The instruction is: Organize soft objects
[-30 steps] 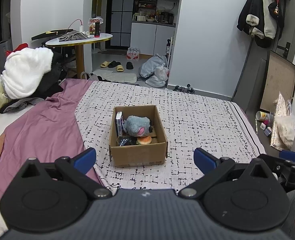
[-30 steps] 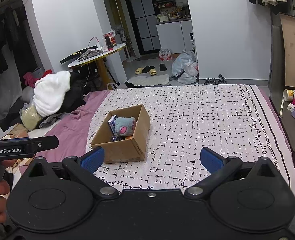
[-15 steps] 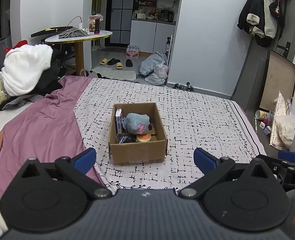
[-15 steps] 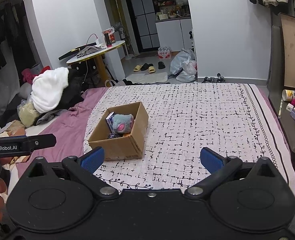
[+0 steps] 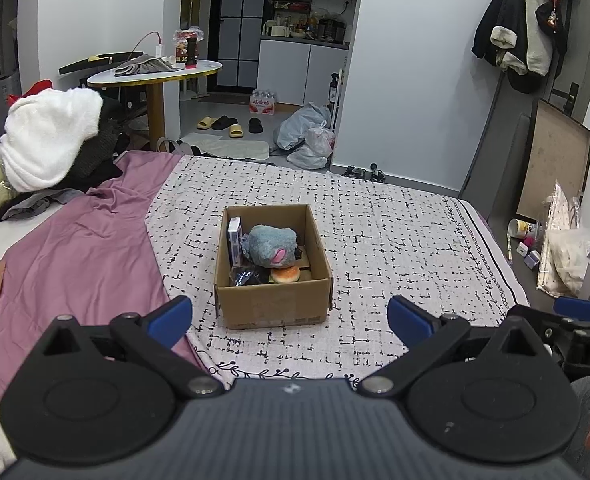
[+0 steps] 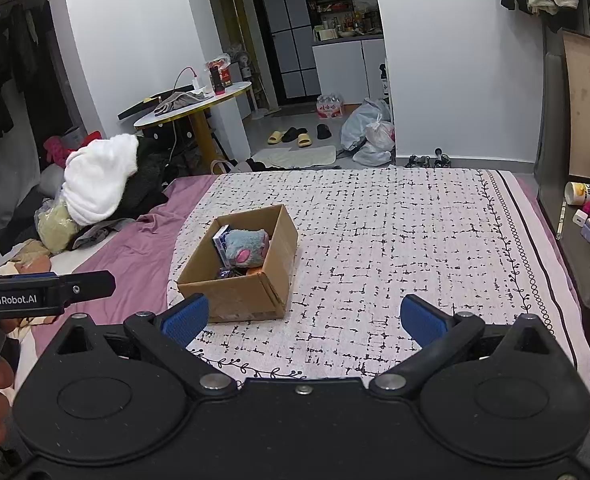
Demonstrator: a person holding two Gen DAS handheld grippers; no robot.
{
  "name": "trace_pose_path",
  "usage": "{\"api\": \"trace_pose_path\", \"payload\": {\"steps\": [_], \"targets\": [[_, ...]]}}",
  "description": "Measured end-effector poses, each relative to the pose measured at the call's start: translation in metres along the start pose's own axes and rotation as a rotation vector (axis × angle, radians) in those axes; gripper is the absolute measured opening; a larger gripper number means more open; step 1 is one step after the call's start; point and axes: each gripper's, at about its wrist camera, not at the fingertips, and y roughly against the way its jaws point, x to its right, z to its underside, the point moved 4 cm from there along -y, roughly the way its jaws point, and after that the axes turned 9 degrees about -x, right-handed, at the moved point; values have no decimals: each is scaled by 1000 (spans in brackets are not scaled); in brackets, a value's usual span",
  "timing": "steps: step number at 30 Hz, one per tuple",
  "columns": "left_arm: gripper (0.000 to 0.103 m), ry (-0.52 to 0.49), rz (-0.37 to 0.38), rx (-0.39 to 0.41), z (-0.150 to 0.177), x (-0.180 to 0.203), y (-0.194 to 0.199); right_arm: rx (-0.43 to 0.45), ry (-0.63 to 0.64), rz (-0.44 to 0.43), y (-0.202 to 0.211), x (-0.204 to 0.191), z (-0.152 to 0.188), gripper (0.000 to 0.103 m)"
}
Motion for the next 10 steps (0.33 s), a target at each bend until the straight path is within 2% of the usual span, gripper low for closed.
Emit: {"api": "trace_pose_path", "payload": {"steps": [10], "targets": [[103, -1, 0, 5, -1, 1, 2, -2, 5, 0, -1, -1, -1, 103]]}}
